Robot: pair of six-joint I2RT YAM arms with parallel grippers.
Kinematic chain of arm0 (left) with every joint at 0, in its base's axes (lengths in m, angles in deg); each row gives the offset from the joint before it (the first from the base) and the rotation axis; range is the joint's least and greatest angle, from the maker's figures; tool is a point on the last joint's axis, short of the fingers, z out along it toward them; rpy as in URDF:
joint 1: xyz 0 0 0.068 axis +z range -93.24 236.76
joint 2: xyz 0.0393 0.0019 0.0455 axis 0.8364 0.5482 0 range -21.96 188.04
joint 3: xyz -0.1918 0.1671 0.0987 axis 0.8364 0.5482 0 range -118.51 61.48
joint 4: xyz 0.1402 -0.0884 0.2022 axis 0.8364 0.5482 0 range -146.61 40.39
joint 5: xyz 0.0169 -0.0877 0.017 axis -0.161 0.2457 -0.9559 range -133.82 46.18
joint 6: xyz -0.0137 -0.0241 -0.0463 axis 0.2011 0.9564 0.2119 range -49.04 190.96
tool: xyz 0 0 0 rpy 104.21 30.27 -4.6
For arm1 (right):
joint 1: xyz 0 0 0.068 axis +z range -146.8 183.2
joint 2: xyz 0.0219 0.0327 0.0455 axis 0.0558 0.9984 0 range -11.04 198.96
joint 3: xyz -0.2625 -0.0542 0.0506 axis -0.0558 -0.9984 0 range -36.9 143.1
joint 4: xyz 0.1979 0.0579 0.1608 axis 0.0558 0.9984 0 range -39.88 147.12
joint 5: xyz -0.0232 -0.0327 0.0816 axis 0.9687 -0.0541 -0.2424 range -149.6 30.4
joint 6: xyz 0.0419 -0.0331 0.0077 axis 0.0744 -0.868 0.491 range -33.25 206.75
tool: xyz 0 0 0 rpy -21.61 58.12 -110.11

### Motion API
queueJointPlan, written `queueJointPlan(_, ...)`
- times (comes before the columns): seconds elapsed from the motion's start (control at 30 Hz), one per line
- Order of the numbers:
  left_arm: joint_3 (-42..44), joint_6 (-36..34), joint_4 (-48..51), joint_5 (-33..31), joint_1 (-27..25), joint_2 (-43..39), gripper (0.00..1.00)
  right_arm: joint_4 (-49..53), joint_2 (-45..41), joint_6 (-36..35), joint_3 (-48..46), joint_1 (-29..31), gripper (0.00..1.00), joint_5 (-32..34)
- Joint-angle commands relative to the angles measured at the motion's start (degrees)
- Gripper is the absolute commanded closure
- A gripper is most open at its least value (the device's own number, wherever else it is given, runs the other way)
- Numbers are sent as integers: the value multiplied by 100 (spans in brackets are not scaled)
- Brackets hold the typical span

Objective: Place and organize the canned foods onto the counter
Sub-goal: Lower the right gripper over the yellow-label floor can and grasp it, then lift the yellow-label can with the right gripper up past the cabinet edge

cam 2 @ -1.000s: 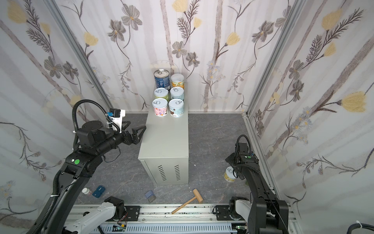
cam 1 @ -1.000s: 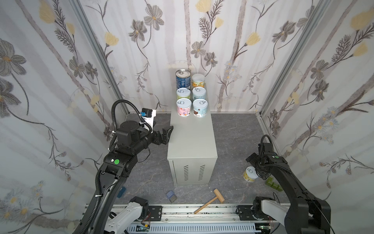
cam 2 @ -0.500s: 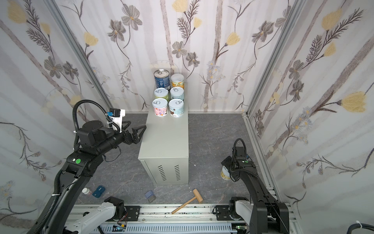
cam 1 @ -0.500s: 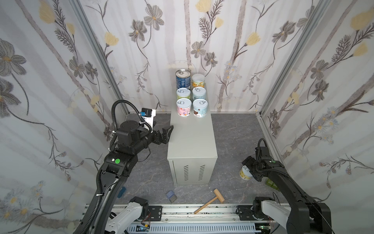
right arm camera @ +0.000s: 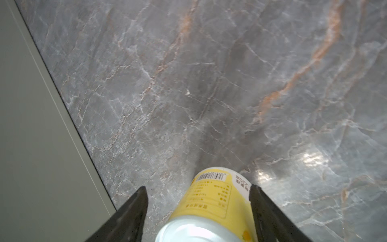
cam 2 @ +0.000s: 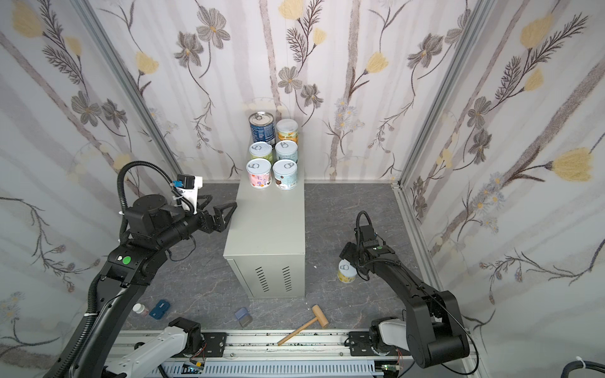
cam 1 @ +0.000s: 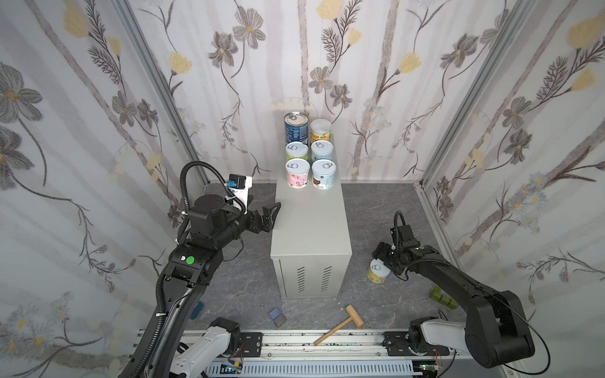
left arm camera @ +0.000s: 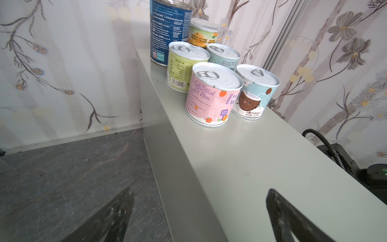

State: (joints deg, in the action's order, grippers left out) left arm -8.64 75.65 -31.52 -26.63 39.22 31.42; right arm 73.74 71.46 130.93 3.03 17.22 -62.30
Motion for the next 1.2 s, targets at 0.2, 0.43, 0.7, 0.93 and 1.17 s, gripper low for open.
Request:
queueJointPlan(0.2, -18, 5, -168, 43, 12, 40, 0, 45, -446, -972, -146, 547, 5, 1164)
queueJointPlan(0.43, -26, 10, -200, 100, 15, 85, 0, 125, -431, -1236, -283, 940, 0, 1237)
queueJointPlan(0.7, -67, -40, -151, 87, 20, 127, 0, 370, -199, -1102, -117, 1520, 4, 1872)
queueJointPlan(0.93, -78, -25, -170, 157, 20, 183, 0, 358, -160, -958, -263, 1663, 9, 2006)
queueJointPlan(1.17, -105, -46, -146, 166, 19, 183, 0, 354, -84, -845, -280, 1768, 19, 2079)
